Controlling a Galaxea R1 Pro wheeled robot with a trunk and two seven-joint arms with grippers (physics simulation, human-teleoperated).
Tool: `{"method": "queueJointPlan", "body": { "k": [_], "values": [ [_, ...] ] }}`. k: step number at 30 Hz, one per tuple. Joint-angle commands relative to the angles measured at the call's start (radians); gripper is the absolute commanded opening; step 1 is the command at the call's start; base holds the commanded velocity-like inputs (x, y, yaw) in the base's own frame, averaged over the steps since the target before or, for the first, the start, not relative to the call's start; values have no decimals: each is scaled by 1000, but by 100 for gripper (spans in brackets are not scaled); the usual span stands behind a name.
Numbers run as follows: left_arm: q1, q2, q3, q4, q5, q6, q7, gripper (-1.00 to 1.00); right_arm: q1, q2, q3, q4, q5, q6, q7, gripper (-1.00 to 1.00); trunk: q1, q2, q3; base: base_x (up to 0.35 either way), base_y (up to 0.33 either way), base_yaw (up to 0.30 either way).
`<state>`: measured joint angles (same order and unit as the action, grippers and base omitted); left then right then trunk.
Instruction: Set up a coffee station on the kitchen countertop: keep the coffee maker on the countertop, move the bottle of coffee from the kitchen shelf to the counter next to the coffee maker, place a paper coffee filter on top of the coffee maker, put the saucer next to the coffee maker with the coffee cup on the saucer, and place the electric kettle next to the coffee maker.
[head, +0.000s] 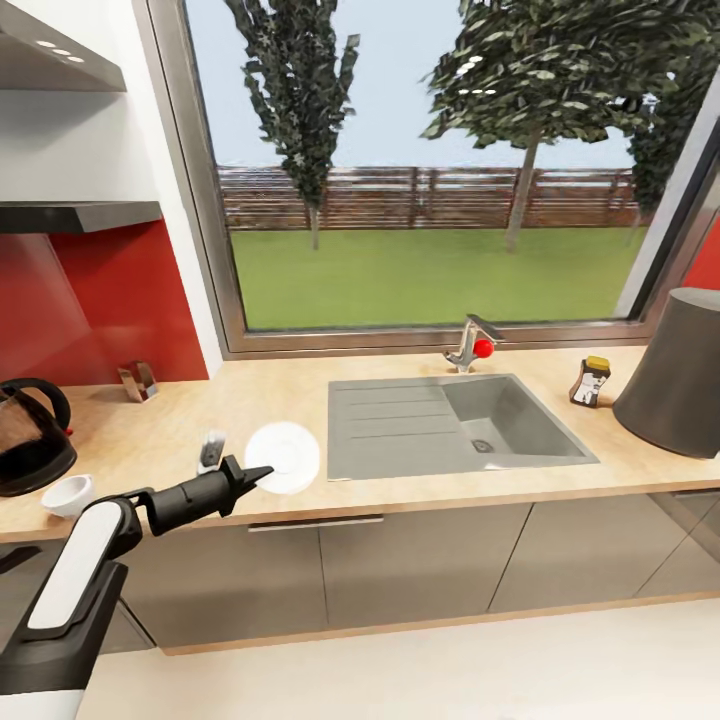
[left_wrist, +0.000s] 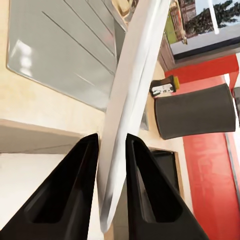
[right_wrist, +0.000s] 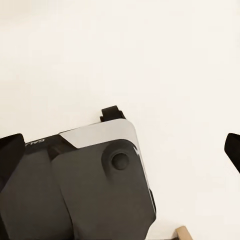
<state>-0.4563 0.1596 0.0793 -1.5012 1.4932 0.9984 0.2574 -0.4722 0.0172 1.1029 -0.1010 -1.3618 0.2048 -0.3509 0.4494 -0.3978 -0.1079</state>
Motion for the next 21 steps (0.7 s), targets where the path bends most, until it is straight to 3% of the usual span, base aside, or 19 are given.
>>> {"method": "queueJointPlan", "body": {
  "k": [1,13,17,19,21],
  "values": [
    [5,0,1,-1,12,2,10,-100,2,0,6,-2,-3,-5,-6,100,1,-2,-2,0,0,-45],
    [25,2,2,-1,13,0,9,-100,28,3,6,-5,0,-22,-5,100,1,-2,-2,0,0,-8],
    [25,0,1,0,13,0,9,-100,32,3,6,-5,-1,-22,0,100,1,-2,0,0,0,-137],
    [25,0,1,-1,13,1,9,-100,34,3,6,-4,-1,-22,23,100,1,-2,1,0,0,-251],
    [26,2,2,-1,14,1,9,-100,36,2,6,0,0,-21,114,100,1,-2,1,0,0,-282]
  ]
}}
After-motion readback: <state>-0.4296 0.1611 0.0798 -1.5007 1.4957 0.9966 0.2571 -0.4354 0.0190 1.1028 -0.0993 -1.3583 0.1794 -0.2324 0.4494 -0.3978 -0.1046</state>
